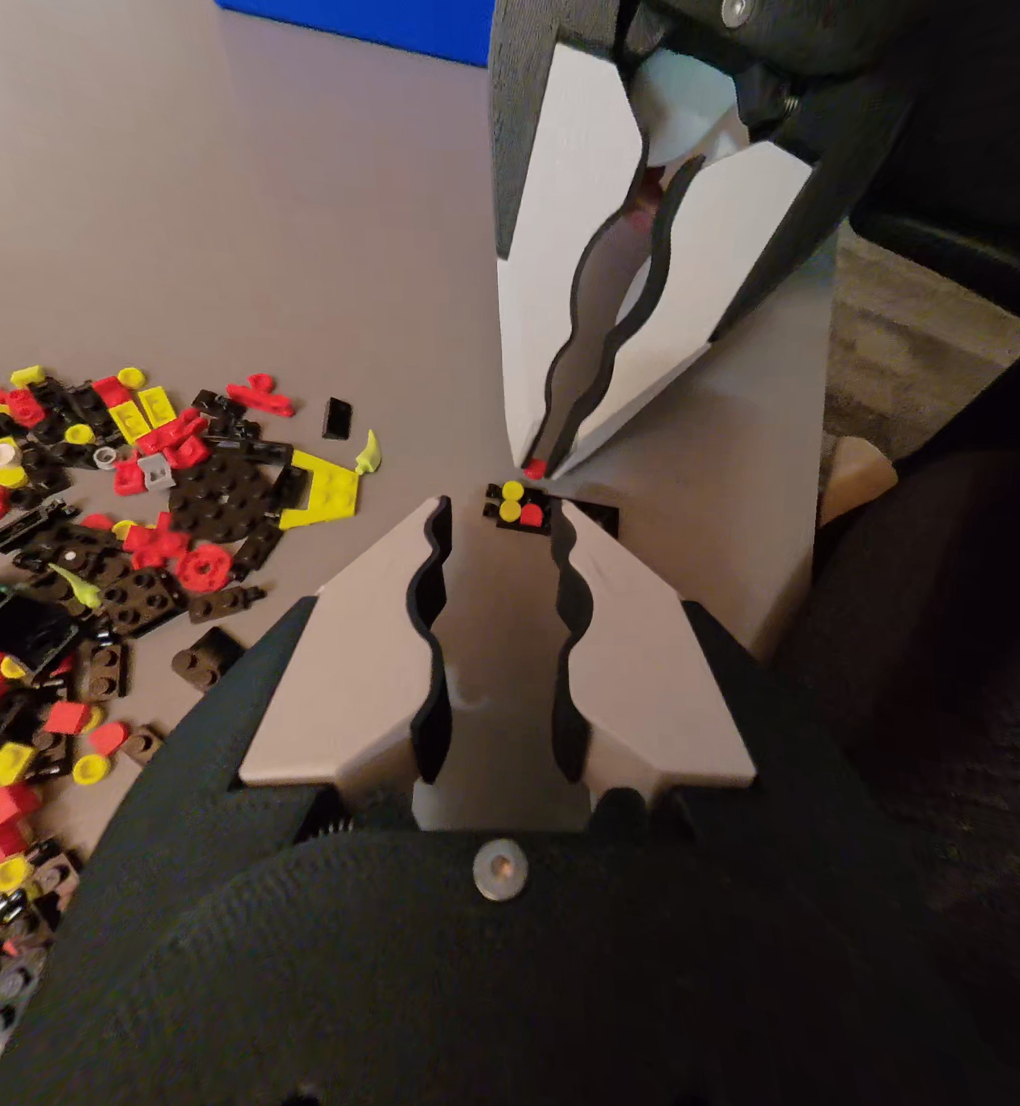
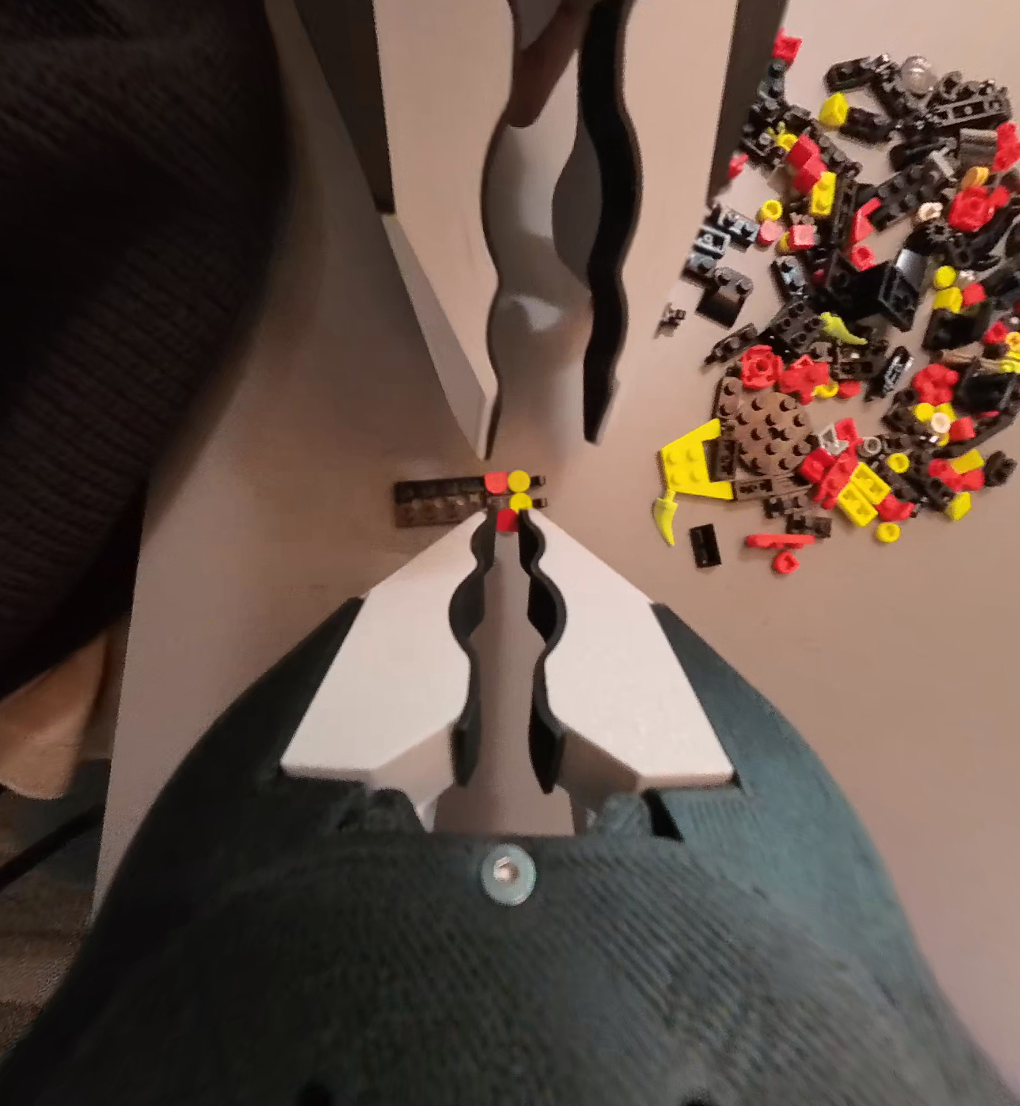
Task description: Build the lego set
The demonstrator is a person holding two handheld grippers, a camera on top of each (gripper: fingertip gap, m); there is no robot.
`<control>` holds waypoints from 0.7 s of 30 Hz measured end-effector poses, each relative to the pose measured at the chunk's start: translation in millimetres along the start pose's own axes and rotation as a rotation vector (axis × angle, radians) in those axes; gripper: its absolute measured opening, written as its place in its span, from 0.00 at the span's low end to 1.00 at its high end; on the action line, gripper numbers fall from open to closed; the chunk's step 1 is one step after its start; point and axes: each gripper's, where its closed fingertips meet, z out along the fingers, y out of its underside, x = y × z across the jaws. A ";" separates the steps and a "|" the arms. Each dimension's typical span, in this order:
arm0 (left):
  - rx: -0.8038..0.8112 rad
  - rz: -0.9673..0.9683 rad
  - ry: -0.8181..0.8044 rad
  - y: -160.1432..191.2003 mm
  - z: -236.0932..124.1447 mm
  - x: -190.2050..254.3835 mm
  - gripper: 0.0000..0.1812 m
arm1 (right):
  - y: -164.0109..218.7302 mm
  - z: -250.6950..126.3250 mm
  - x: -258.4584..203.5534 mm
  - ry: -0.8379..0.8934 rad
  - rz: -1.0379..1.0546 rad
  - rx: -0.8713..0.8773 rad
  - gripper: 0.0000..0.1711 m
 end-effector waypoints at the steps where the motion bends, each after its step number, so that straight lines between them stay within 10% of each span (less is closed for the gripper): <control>1: -0.008 0.006 -0.003 1.4 2.2 -0.7 0.17 | -0.7 1.0 -1.1 -0.009 -0.003 0.006 0.04; 21: -0.113 0.022 -0.016 17.8 15.1 -4.1 0.14 | 1.3 8.1 -4.0 0.023 -0.137 -0.023 0.04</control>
